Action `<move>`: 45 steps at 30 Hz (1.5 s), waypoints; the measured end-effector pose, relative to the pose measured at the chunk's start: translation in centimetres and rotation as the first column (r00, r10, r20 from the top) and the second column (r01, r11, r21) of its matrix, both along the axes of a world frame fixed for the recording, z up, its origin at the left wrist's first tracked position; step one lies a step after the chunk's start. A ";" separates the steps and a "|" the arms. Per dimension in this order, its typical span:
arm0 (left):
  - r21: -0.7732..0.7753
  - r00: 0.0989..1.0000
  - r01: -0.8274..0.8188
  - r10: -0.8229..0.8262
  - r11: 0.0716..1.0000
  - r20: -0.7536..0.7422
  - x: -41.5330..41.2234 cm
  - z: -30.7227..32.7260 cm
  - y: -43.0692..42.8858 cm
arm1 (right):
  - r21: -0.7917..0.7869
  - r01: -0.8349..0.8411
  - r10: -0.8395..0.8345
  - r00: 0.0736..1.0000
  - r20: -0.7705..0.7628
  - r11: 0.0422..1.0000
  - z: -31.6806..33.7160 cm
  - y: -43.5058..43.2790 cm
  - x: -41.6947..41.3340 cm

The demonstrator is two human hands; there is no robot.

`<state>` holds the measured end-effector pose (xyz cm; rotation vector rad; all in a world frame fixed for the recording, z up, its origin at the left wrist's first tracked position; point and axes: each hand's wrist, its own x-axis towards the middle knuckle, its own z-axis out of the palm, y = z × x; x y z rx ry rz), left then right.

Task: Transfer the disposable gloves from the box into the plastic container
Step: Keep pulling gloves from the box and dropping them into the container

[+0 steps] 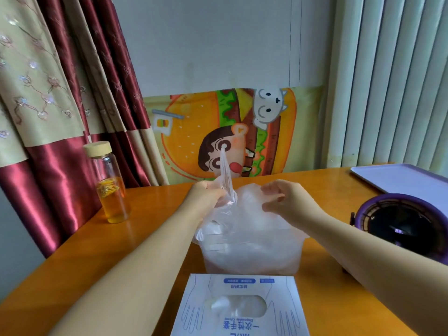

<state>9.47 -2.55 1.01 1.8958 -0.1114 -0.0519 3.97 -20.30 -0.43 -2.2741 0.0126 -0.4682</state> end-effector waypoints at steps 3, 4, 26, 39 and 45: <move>0.280 0.998 -0.006 -0.011 0.960 0.062 1.4 0.3 0.4 | -0.271 -0.015 -0.014 0.994 -0.105 0.963 0.4 -1.0 2.1; 0.354 0.996 -0.033 0.001 0.935 0.091 2.0 0.5 0.8 | -0.356 -0.038 -0.019 0.988 -0.156 0.934 0.4 -1.3 2.5; 0.904 0.854 0.425 -0.313 -0.043 -0.416 3.3 -2.7 -3.3 | -0.846 -0.448 -0.242 0.821 -0.518 0.289 -1.3 -0.1 5.5; 0.911 0.843 0.407 -0.410 0.062 -0.349 3.7 -1.8 -2.3 | -0.882 -0.386 -0.153 0.887 -0.435 0.271 0.5 -0.5 5.1; 0.903 0.863 0.306 -0.488 0.301 -0.130 1.8 2.6 0.4 | -0.743 -0.316 0.173 0.948 -0.265 0.591 4.0 0.2 1.2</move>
